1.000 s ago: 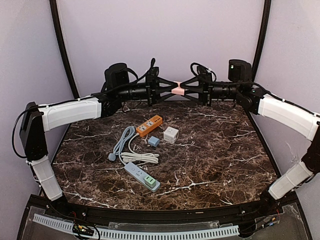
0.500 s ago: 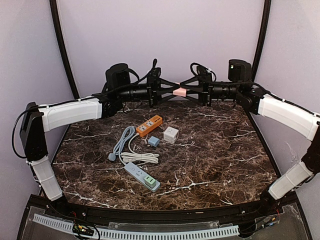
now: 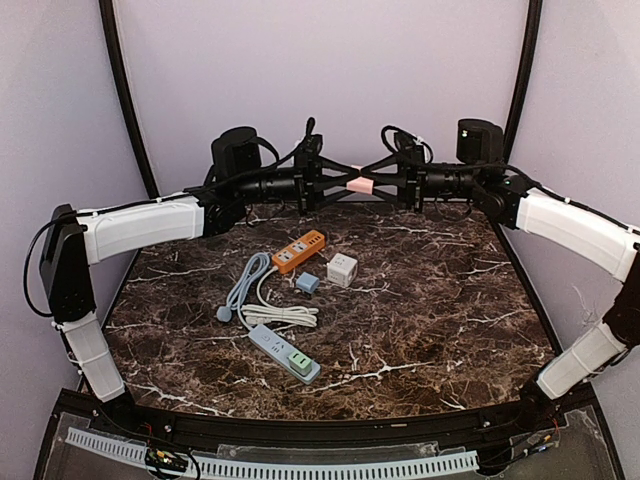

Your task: Insert the plug

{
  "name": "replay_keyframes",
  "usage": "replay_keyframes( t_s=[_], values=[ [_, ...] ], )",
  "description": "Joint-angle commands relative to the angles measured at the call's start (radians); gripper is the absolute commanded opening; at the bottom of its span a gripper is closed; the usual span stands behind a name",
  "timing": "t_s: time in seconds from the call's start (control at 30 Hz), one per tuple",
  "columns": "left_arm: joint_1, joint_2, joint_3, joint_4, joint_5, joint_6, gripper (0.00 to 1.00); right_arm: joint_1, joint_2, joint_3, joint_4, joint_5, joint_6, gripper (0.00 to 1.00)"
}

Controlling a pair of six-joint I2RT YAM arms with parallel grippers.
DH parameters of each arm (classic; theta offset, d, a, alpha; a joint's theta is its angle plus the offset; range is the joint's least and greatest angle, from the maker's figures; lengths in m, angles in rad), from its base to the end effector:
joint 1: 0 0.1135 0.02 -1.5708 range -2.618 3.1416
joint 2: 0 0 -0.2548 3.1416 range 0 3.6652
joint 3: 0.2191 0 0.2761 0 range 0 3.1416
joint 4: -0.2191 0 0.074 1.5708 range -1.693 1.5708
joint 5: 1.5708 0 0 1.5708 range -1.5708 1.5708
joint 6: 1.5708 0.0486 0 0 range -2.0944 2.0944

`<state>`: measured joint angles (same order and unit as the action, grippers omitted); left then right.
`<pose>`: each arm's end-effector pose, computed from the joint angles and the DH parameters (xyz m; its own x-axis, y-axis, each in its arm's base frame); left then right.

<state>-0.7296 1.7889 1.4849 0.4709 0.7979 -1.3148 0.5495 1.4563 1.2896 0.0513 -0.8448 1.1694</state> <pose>0.3172 -0.3303 0.3568 -0.9280 -0.0763 -0.3647 0.3709 -0.0945 -0.9239 0.2984 0.2254 0.3689 -0.9407 0.1405 -0.3088 -0.2926 0.1250 0.9480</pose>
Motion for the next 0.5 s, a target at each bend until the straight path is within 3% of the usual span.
replay_keyframes(
  t_s=[0.0, 0.1, 0.27, 0.37, 0.47],
  values=[
    [-0.005, -0.045, -0.011, -0.016, -0.002, 0.026, 0.01, -0.002, -0.028, -0.008, 0.034, 0.0, 0.002, 0.33],
    [-0.004, -0.044, -0.011, -0.016, -0.003, 0.03, 0.01, 0.0, -0.03, -0.011, 0.042, -0.004, 0.007, 0.27],
    [-0.005, -0.043, -0.011, -0.024, -0.015, 0.034, 0.02, 0.007, -0.028, -0.007, 0.042, -0.013, 0.006, 0.04],
    [-0.005, -0.046, -0.011, -0.038, -0.023, 0.045, 0.17, 0.012, -0.032, -0.006, 0.04, -0.016, 0.002, 0.0],
    [-0.004, -0.065, -0.025, -0.064, -0.041, 0.066, 0.43, 0.013, -0.041, -0.005, 0.028, -0.017, -0.018, 0.0]
  ],
)
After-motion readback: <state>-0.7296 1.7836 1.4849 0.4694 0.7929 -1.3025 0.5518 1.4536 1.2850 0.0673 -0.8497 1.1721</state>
